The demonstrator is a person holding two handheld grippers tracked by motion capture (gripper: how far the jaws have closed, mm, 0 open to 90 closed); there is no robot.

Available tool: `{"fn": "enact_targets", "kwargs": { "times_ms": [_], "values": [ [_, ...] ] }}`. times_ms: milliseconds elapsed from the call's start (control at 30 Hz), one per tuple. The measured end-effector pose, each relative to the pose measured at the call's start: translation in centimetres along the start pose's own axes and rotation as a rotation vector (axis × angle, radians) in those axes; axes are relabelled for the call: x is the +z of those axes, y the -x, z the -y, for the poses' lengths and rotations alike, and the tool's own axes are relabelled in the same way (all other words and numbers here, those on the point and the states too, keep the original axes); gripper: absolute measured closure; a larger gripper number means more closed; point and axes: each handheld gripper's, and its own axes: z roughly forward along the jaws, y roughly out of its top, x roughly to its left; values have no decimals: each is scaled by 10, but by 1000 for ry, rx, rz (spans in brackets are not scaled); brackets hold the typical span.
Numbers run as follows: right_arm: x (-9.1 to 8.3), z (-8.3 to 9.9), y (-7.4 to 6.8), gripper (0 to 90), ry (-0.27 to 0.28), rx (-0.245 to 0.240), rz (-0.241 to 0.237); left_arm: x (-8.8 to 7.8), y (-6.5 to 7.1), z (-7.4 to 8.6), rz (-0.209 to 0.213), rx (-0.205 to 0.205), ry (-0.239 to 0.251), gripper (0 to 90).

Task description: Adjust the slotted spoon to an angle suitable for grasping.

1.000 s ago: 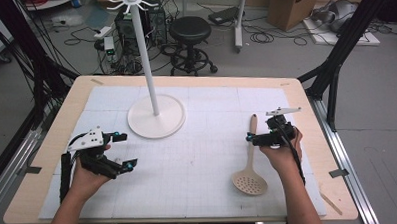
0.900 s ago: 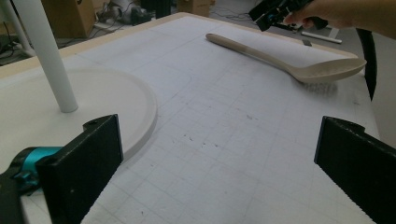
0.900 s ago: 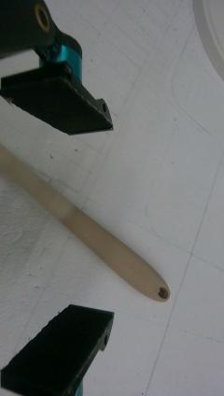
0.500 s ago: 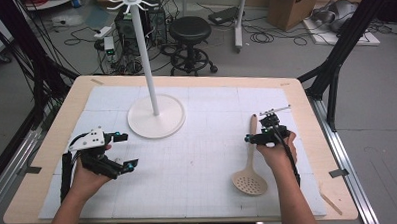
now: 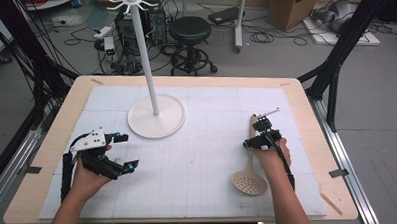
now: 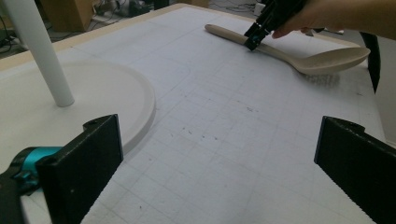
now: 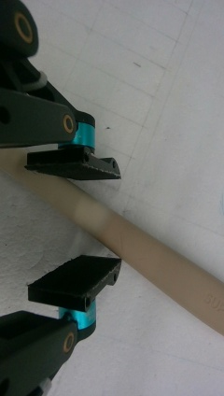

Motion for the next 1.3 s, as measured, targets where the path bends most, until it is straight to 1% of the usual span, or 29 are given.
{"fn": "enact_targets", "kwargs": {
  "times_ms": [133,200,267,300,367,400,433,500,567,600,667,700,767,833,867,900,933,967,1000,1033,1067,1133,1267,1300],
  "values": [
    [0,1,-1,513,6,4,10,1,1,0,2,1,-4,17],
    [0,1,0,530,9,21,3,2,1,0,2,1,-5,17],
    [-1,1,1,535,3,26,0,1,1,0,0,2,-7,17],
    [0,1,1,550,7,32,-4,1,0,1,-1,4,-8,17],
    [-1,1,2,585,1,24,-3,1,0,1,-4,3,-12,17],
    [-2,1,3,624,4,21,-8,1,0,1,-4,4,-15,17],
    [-2,1,3,624,4,21,-8,1,-1,1,-4,5,-16,17],
    [-3,2,4,660,-2,17,-7,2,-1,1,-3,6,-16,17],
    [-3,2,4,696,-8,3,-15,2,-1,1,-5,5,-17,17],
    [-4,2,3,717,-11,-15,-24,2,-1,1,-5,5,-18,17],
    [-4,2,2,720,-17,-19,-27,2,-1,1,-6,3,-23,17],
    [-3,0,-1,726,-19,-42,-41,2,0,1,-4,6,-23,17],
    [-3,0,-3,728,-21,-45,-48,2,0,1,-2,10,-22,17],
    [-3,-1,-7,733,-32,-74,-54,2,-1,1,-4,13,-22,18],
    [-3,-2,-9,737,-26,-98,-62,2,-1,1,-3,8,-19,17],
    [-2,-2,-11,745,-27,-108,-68,2,-1,1,-5,5,-18,17],
    [-2,-3,-16,753,-32,-164,-61,2,-1,1,-5,5,-19,17],
    [-2,-3,-16,753,-32,-164,-61,2,-1,1,-5,5,-19,17],
    [-3,-3,-19,753,-38,-179,-50,1,-1,1,-6,6,-19,17],
    [-3,-4,-19,754,-40,-179,-48,1,-1,1,-6,7,-20,18],
    [-2,-4,-17,753,-33,-183,-56,1,0,1,-5,8,-20,17],
    [-2,-3,-15,753,-33,-170,-72,1,0,1,-5,5,-17,17],
    [-2,-3,-14,748,-33,-169,-76,1,-1,1,-4,8,-19,17],
    [-2,-3,-14,733,-35,-164,-85,1,-1,1,-5,10,-20,17]
  ]
}}
